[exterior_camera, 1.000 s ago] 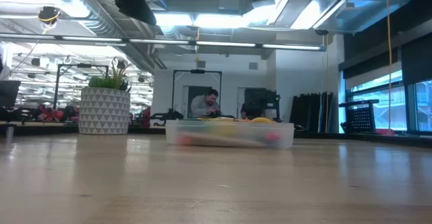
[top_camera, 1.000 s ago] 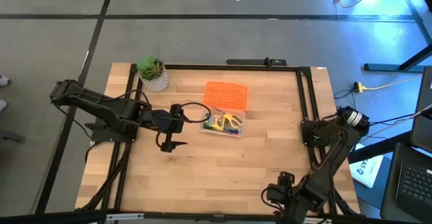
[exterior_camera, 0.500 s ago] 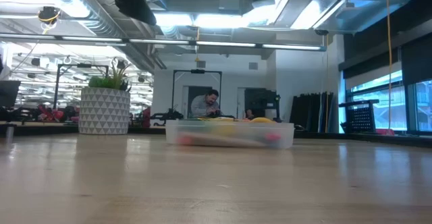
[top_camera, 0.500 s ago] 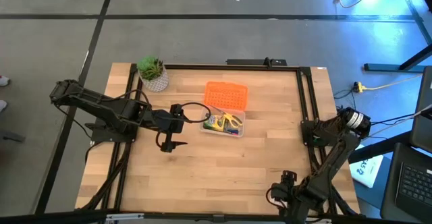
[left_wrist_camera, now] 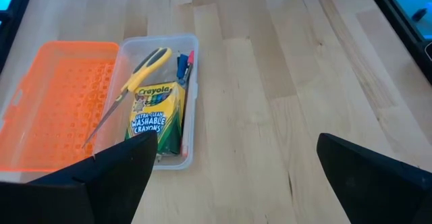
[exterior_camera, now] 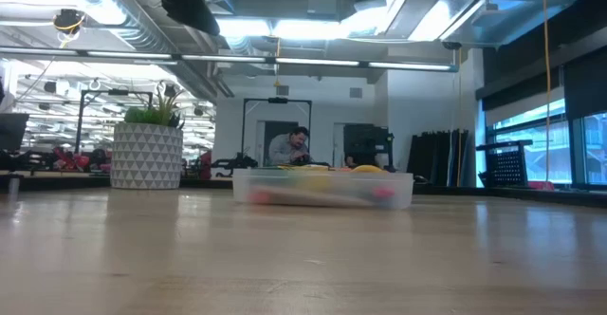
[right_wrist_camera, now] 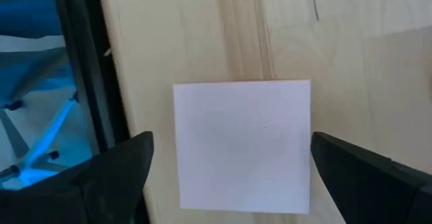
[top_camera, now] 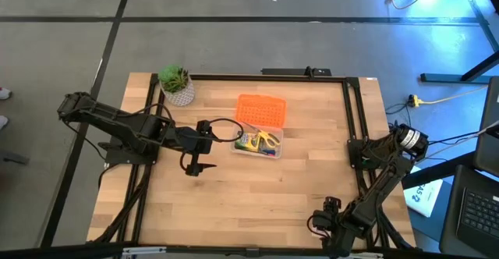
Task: Pack school essentials
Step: Put the pink sticky note into the orange supply box
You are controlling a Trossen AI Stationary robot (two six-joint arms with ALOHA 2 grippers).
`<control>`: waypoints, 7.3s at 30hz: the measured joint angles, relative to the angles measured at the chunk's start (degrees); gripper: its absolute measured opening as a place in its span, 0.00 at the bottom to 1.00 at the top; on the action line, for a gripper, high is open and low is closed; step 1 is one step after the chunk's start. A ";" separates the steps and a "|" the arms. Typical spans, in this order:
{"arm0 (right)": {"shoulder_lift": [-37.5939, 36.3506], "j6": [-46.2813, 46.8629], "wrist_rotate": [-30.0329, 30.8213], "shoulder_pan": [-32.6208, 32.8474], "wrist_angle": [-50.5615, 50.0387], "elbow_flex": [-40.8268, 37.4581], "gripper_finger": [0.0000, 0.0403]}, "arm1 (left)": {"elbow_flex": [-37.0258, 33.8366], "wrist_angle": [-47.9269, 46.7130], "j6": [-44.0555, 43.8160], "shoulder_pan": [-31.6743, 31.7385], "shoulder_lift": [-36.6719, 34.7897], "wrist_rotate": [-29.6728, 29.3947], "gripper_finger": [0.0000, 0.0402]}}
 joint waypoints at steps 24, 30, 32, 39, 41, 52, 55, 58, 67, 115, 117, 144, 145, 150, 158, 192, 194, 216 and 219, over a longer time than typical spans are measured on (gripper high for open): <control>0.04 -0.41 0.91 0.23 8.62 -4.19 0.99 | 0.00 -0.01 0.07 -0.01 0.00 -0.02 1.00; 1.10 -2.84 2.87 0.68 8.85 -4.16 0.99 | 0.00 -0.02 0.04 0.00 0.00 0.00 1.00; 1.57 -2.96 3.07 0.68 9.69 -4.12 0.99 | 0.00 0.00 0.07 -0.02 0.00 0.01 1.00; 1.75 -2.93 3.24 0.66 11.03 -4.10 0.99 | 0.00 0.00 0.07 -0.02 0.00 -0.01 1.00; 1.79 -2.91 3.20 0.66 11.77 -4.11 0.99 | 0.00 0.00 0.07 -0.01 0.00 -0.01 1.00; 1.90 -6.26 2.48 0.63 11.74 -4.02 0.99 | 0.00 0.00 0.07 0.00 0.00 -0.01 1.00; 1.92 -6.32 2.47 0.63 10.62 -3.95 0.99 | 0.00 0.00 0.09 -0.01 0.00 -0.01 1.00; 1.92 -7.25 2.52 0.66 9.44 -3.94 0.99 | 0.00 0.00 0.07 0.00 0.00 0.00 1.00; 1.92 -8.09 3.08 0.68 5.19 -4.03 0.99 | 0.00 0.00 0.07 -0.01 0.00 -0.01 1.00; 3.56 -6.27 1.79 0.67 0.19 0.66 0.99 | 0.00 -0.01 0.09 -0.01 0.02 0.01 1.00; 3.58 -6.27 1.88 0.68 0.19 0.68 0.99 | 0.00 0.00 0.07 -0.01 0.02 0.00 1.00; 4.73 -9.02 2.08 0.63 -4.75 4.31 0.99 | 0.00 0.00 0.07 -0.01 0.02 0.01 1.00; 4.83 -9.00 2.08 0.63 -4.69 4.30 0.99 | 0.00 0.00 0.07 -0.02 0.02 -0.01 1.00; 5.03 -9.11 2.10 0.63 -4.02 4.30 0.99 | 0.00 0.02 0.07 0.00 0.02 0.01 1.00; 6.79 -9.03 2.93 0.63 -3.79 4.27 0.99 | 0.00 0.02 0.07 -0.02 0.02 -0.01 1.00; 8.58 -9.58 6.35 1.20 -1.63 4.36 0.91 | 0.00 -0.02 0.07 -0.01 0.02 -0.01 1.00; 8.59 -9.45 6.40 1.20 -1.53 4.36 0.90 | 0.00 0.00 0.05 -0.02 0.02 -0.01 1.00; 8.34 -2.89 2.54 -6.09 -10.84 12.83 0.86 | 0.00 0.00 0.05 -0.02 0.02 0.01 1.00; 8.24 -2.86 2.89 -9.18 -13.24 15.30 0.86 | 0.00 -0.02 0.07 -0.02 0.02 0.01 1.00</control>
